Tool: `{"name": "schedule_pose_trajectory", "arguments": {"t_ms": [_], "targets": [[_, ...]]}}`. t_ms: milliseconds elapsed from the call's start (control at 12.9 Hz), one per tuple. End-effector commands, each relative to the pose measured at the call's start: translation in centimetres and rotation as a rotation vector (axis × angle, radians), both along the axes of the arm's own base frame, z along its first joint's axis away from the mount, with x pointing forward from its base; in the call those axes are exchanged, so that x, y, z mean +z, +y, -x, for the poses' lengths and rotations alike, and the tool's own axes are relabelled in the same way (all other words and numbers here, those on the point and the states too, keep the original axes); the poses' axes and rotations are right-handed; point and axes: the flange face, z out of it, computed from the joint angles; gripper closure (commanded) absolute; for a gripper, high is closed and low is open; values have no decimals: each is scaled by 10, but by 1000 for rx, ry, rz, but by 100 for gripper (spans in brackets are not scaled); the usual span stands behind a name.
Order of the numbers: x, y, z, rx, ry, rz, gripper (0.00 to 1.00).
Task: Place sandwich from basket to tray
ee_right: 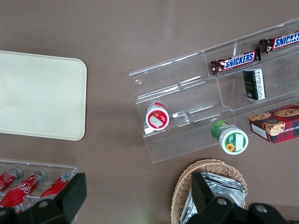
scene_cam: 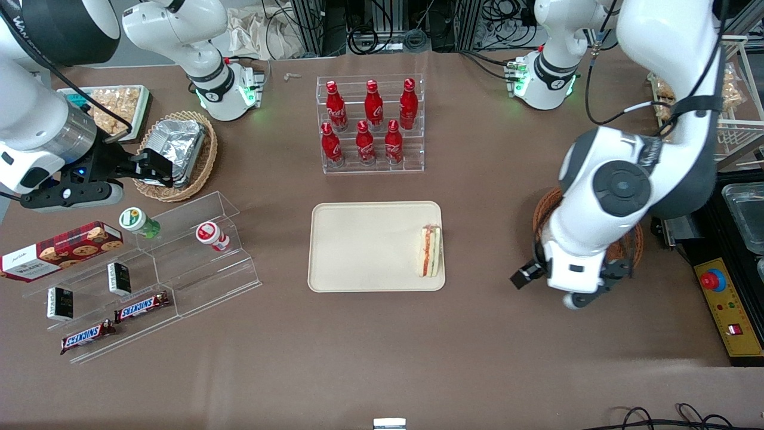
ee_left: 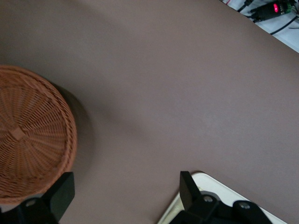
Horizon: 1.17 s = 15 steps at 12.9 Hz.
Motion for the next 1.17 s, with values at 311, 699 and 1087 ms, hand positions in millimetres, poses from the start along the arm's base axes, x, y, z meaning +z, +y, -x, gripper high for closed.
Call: {"name": "schedule_pose_trajectory", "arguments": {"t_ms": [311,699,1087], "targets": [[50,119,66,-223,30,42,0],[82,217,96,-500,126,68,0],[103,218,42,-539,112,43,0]]}}
